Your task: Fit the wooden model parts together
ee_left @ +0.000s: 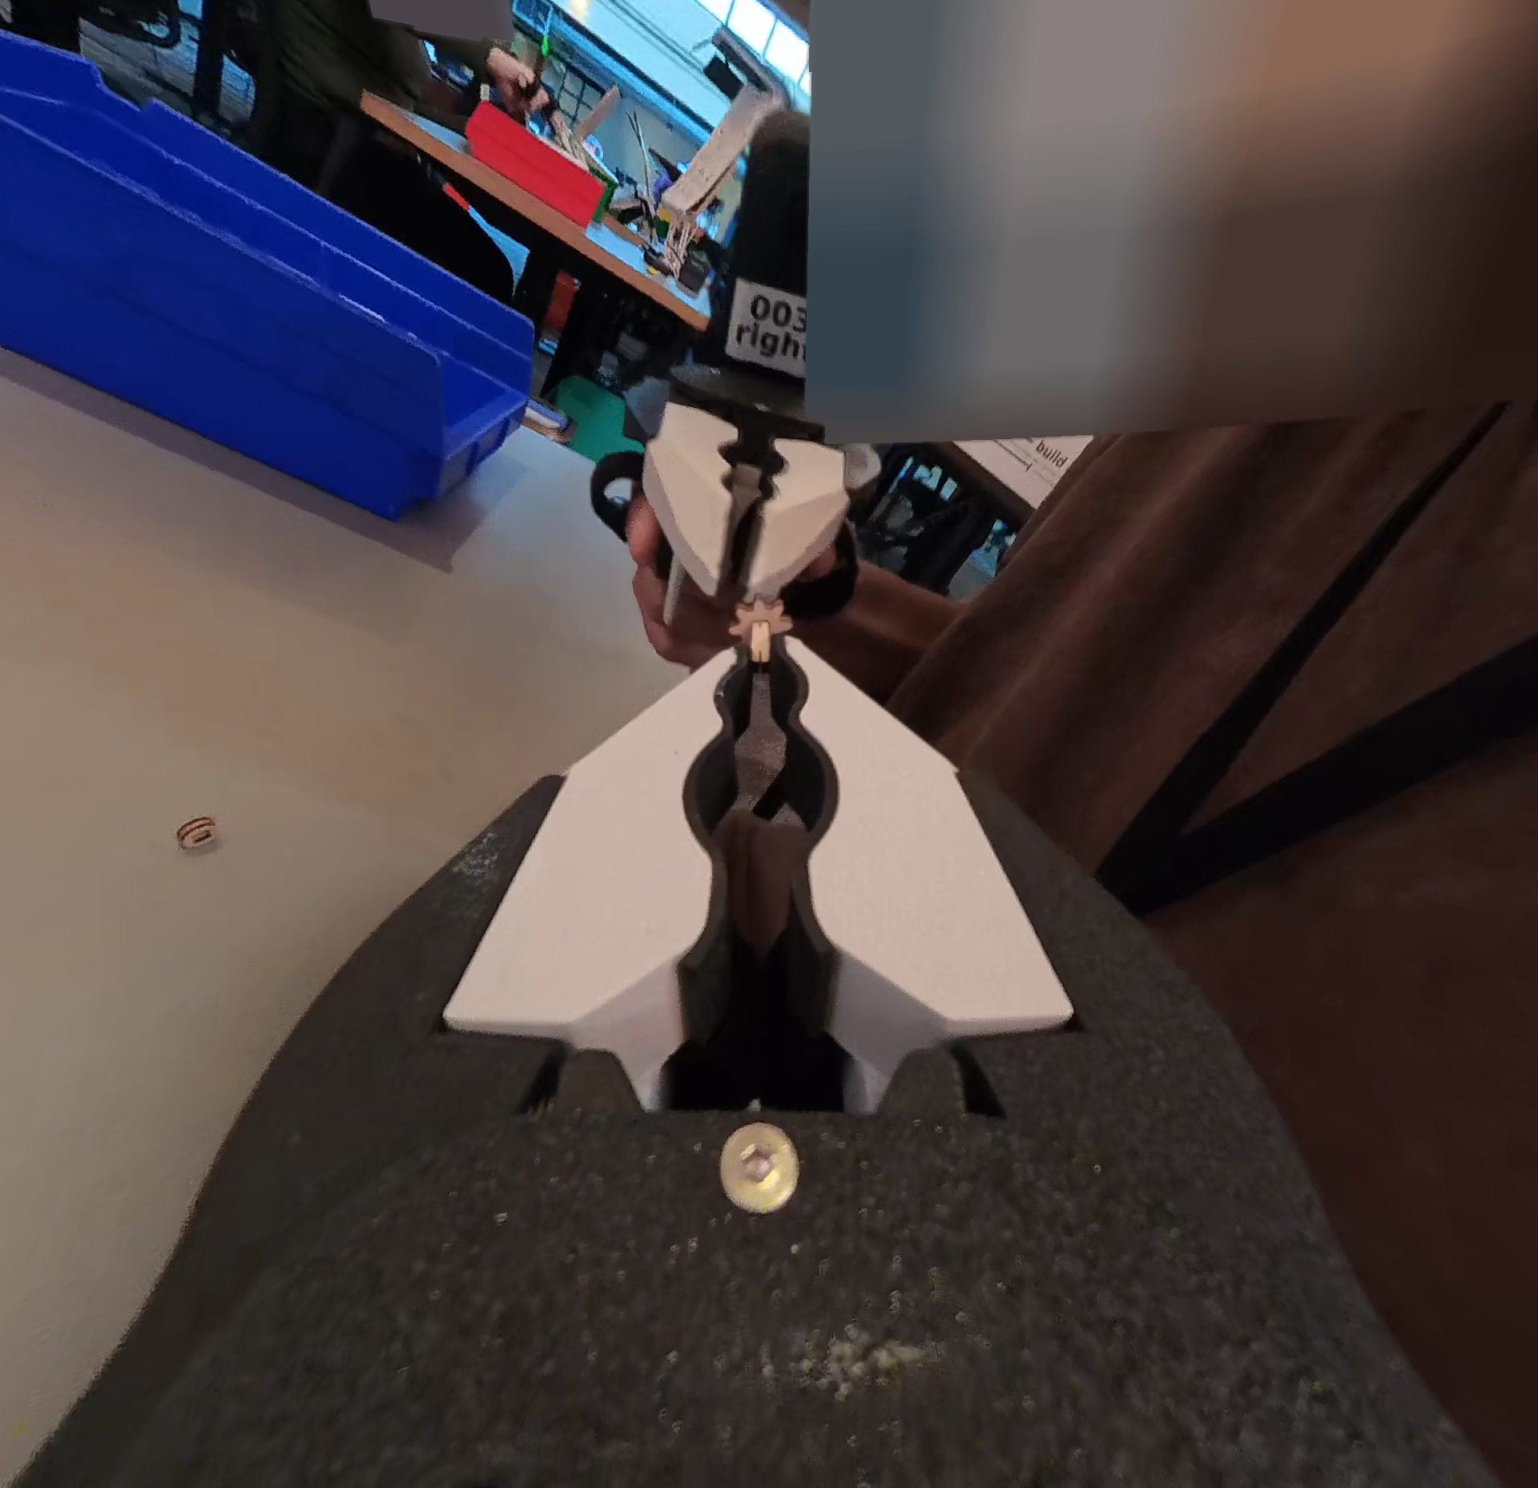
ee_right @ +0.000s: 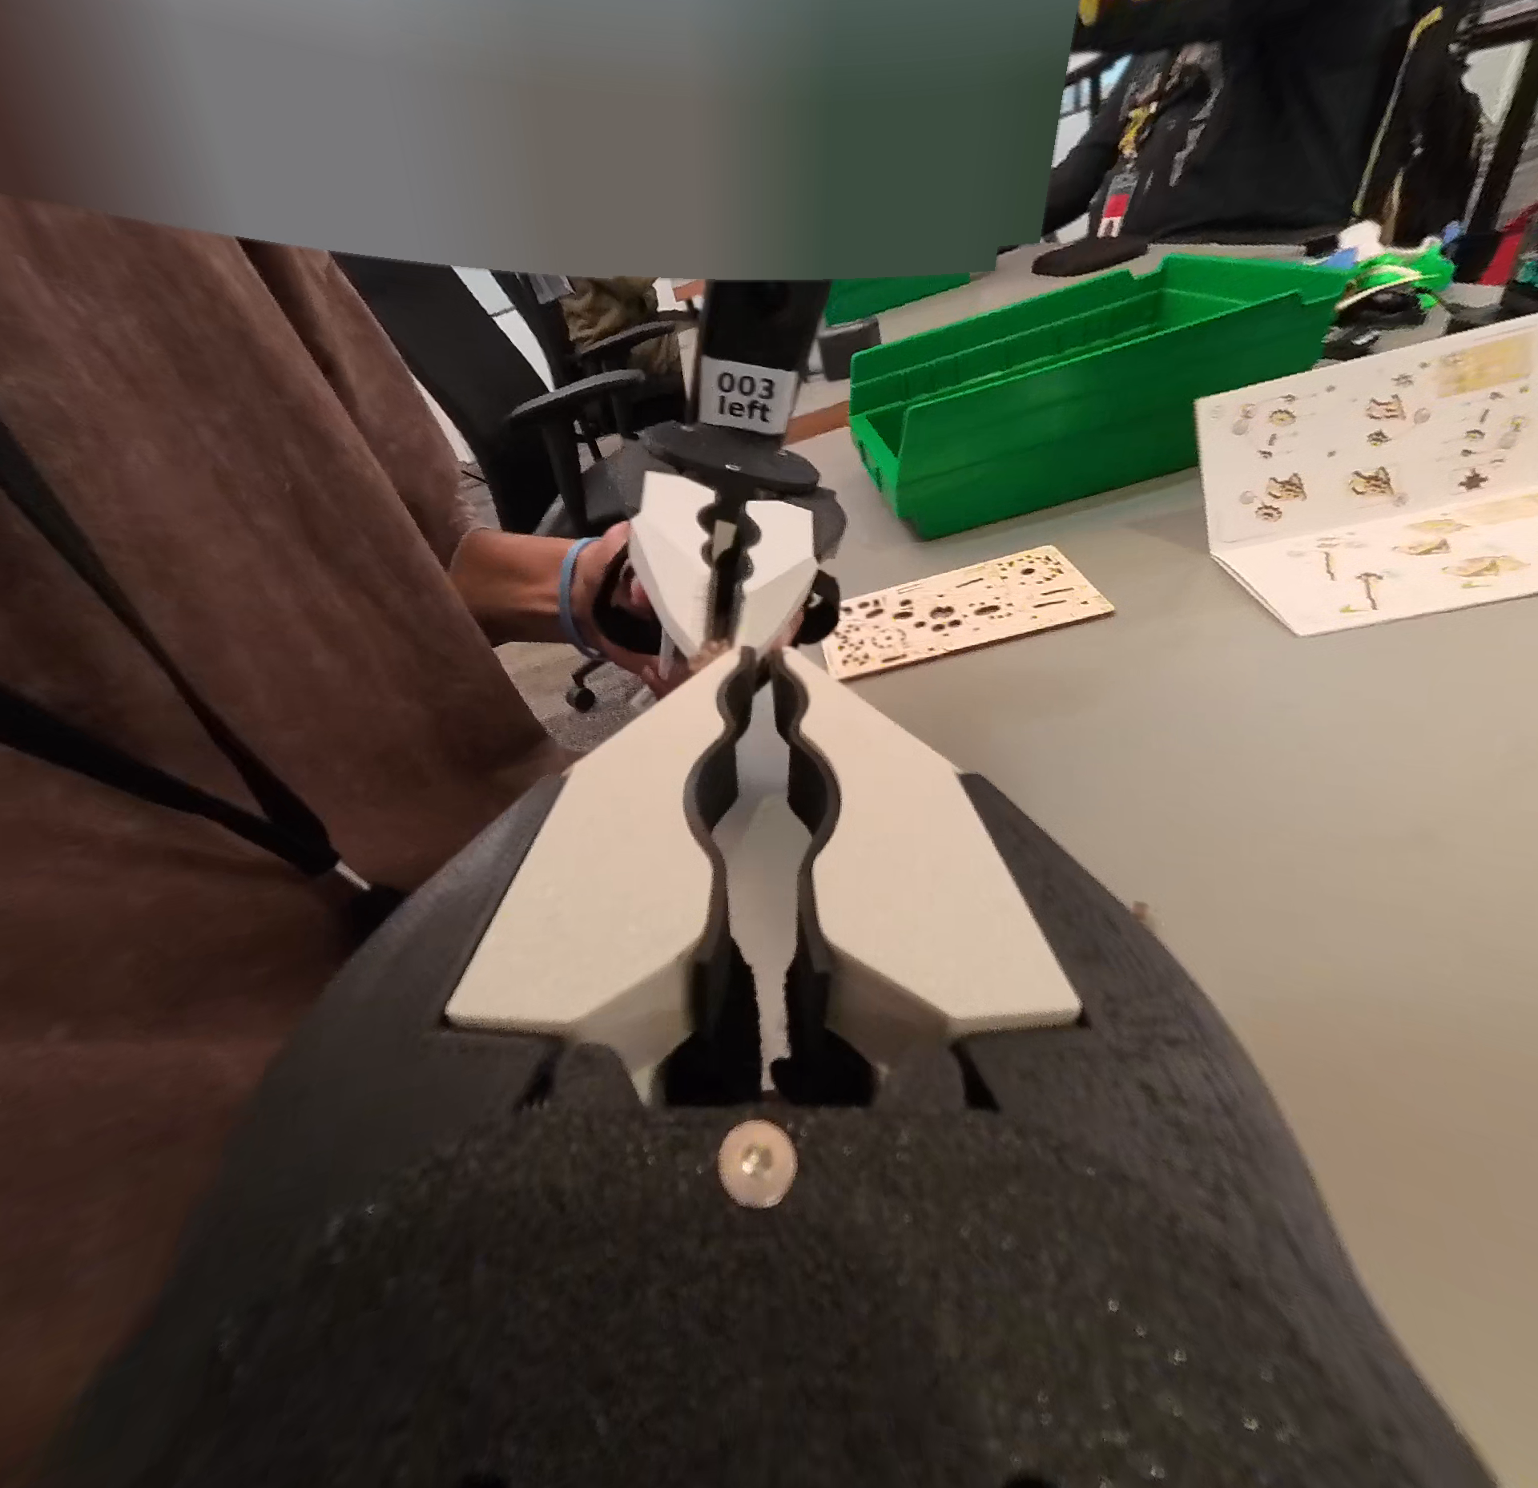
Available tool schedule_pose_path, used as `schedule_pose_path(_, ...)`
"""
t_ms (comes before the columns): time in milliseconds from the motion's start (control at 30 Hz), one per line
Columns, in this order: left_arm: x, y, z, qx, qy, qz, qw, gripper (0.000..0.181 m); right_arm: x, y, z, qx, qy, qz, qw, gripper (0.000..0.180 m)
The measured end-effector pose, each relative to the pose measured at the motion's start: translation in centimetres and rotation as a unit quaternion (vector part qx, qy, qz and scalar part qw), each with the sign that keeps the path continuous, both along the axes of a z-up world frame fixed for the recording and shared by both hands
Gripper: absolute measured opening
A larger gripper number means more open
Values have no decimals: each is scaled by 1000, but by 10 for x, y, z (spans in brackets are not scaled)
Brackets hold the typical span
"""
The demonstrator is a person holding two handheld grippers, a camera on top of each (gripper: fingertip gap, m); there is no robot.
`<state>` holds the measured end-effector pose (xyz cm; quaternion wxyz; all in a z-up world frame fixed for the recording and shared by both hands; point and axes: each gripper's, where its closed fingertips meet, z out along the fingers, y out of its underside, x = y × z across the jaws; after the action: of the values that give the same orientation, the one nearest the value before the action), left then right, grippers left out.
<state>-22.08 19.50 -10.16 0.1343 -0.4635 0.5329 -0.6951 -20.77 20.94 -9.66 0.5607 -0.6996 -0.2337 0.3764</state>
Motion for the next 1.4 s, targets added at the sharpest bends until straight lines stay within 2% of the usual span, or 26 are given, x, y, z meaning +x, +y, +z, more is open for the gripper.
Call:
schedule_pose_path(100,-1,5,-2,0,5,8,1000,2,8,-1,6,9,5,-6,1000,2)
schedule_pose_path(367,-1,5,-1,4,2,11,1000,2,-12,-4,-4,-7,-8,22,1000,1)
schedule_pose_path(467,-1,4,-4,37,5,14,999,2,-9,-4,-6,-18,-5,24,1000,9)
schedule_pose_path(600,0,3,-11,167,-2,44,985,1,-5,-8,-8,-49,30,44,997,18)
schedule_pose_path(700,-1,4,-16,228,1,59,972,1,-16,-12,-13,-90,68,87,990,25)
schedule_pose_path(800,-4,5,-21,275,7,66,959,1,-17,-8,-21,-102,62,82,989,26)
schedule_pose_path(967,-8,2,-20,273,8,60,960,1,-27,-8,-24,-97,61,99,988,23)
schedule_pose_path(1033,-10,1,-21,274,9,58,960,2,-28,-6,-22,-94,67,96,989,14)
schedule_pose_path(1167,-12,2,-22,280,10,58,958,2,-31,-5,-25,-104,68,99,987,14)
schedule_pose_path(1400,-13,8,-32,296,36,65,952,2,-29,-1,-37,-105,-4,73,992,14)
